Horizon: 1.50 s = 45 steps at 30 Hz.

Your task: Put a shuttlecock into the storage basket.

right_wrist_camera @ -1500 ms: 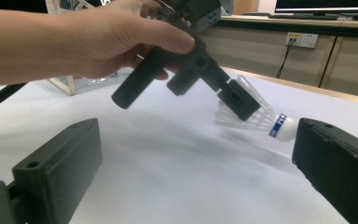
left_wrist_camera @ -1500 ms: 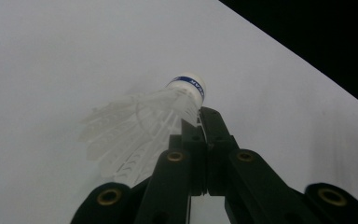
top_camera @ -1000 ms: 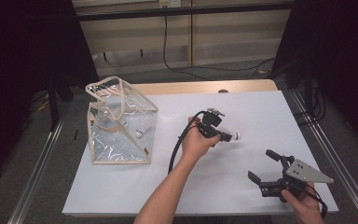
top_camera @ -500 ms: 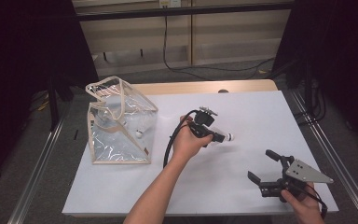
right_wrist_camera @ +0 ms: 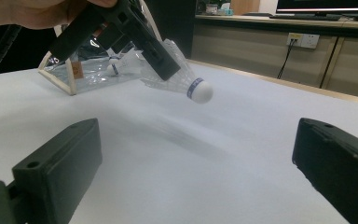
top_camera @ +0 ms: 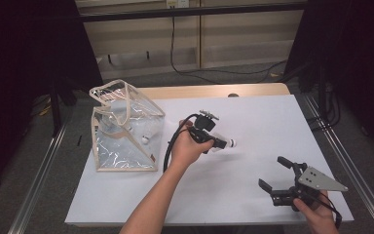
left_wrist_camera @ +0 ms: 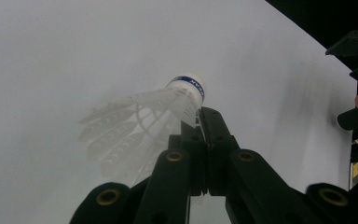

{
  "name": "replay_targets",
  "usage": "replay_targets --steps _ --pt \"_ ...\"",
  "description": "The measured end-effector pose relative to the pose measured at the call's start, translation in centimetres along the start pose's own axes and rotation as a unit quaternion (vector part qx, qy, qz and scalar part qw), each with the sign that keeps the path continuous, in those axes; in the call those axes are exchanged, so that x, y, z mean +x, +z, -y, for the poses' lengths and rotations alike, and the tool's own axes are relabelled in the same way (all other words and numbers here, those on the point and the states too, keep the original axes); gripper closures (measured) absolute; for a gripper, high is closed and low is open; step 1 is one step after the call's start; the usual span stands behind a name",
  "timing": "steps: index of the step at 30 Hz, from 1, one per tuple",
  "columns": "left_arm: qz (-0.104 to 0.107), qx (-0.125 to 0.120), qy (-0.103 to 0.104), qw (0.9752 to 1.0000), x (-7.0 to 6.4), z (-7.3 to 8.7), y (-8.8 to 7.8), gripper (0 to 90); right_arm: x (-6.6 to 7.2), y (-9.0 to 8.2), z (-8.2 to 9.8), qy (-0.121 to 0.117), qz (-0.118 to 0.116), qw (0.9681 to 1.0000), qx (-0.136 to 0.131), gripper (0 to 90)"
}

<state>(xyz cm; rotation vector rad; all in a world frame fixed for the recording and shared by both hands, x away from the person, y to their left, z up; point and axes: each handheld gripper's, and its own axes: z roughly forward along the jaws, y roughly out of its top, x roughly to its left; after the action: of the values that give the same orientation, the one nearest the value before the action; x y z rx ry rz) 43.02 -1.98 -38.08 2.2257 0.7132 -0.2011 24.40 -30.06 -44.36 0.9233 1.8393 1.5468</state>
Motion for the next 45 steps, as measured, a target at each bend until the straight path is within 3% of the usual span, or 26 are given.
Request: replay_targets --steps 45 --pt "-0.055 0.044 -0.003 0.9975 1.4 0.0 -7.8 88.3 0.2 0.2 0.0 0.001 -0.001 1.0 0.001 0.8"
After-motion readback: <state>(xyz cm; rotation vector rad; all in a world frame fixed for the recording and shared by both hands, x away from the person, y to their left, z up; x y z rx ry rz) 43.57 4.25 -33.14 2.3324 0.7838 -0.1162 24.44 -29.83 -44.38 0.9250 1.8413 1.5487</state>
